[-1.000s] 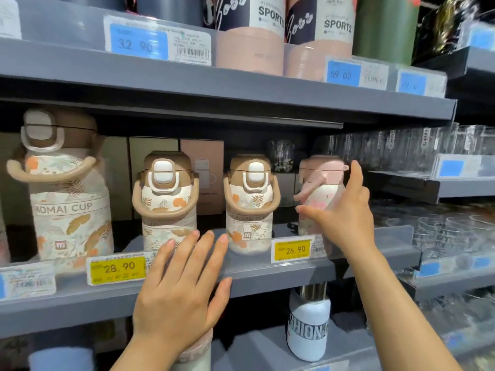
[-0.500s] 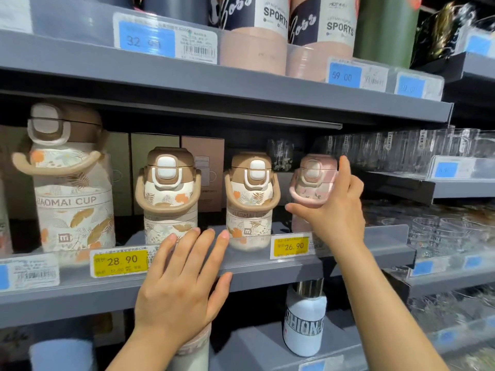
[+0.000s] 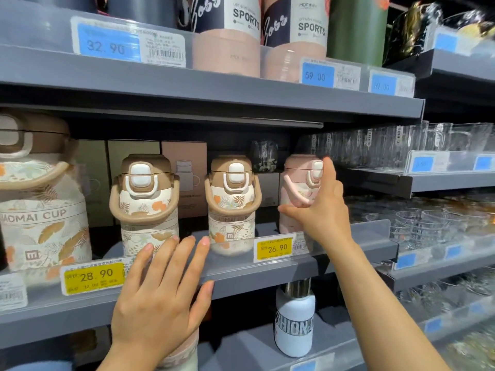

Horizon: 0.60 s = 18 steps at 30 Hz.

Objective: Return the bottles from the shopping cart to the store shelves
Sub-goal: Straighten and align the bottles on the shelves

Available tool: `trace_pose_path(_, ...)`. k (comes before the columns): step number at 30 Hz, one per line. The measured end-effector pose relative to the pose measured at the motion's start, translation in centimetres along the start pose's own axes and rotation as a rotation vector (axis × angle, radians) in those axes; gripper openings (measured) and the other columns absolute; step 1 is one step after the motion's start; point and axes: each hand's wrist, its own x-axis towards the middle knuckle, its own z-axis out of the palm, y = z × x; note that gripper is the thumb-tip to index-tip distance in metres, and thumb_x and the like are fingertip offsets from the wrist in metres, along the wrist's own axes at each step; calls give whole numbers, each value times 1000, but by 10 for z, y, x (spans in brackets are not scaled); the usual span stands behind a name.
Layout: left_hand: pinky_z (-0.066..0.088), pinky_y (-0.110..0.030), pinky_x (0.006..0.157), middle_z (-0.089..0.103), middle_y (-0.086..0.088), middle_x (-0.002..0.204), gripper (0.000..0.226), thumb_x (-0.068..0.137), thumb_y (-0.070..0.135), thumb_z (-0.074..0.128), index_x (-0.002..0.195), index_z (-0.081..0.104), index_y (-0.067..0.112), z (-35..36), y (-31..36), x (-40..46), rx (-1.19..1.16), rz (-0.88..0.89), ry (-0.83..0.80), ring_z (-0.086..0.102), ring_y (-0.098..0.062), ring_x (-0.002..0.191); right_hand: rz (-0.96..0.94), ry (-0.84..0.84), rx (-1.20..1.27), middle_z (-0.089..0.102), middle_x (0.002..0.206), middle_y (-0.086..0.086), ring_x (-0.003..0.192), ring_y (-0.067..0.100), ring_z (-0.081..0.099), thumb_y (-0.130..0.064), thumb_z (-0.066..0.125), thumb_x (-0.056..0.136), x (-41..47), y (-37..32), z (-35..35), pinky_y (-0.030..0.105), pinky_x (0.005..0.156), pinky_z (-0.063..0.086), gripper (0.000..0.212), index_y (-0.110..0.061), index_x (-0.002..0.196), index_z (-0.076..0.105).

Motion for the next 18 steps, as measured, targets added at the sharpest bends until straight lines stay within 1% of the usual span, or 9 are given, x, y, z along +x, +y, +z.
trace_pose_path(3,39,-50,98,64,-14,123,54,94,39,42,138,50,8,0,0,0,8,11,0,54,-31,113,-7,-22,49,35,138,7,116,28,48,-33,86,67,5,9,-6,35,83,38,117,-35,149,4)
trace_pose_path(7,38,-49,98,64,-15,122,54,93,38,43,136,52,7,-1,-1,1,7,17,6,53,-31,113,15,18,30,34,139,8,115,29,47,-33,87,66,13,28,-19,38,83,39,116,-35,150,6)
trace_pose_path(11,38,-49,97,64,-15,122,54,93,38,43,137,51,7,-1,0,2,13,14,0,53,-31,113,46,94,-33,34,137,12,112,33,50,-35,87,65,20,45,-26,35,78,37,118,-35,150,6)
trace_pose_path(15,38,-50,97,64,-16,122,54,93,38,43,137,51,7,-2,-1,1,15,14,-9,53,-32,113,49,95,-42,34,136,12,109,33,51,-36,87,65,22,49,-24,34,77,38,118,-34,151,6)
trace_pose_path(18,39,-50,98,63,-16,124,54,95,38,41,137,51,7,-3,-1,1,9,8,-27,53,-32,114,54,91,-37,34,136,12,110,33,50,-34,87,66,22,50,-24,35,77,37,118,-32,151,6)
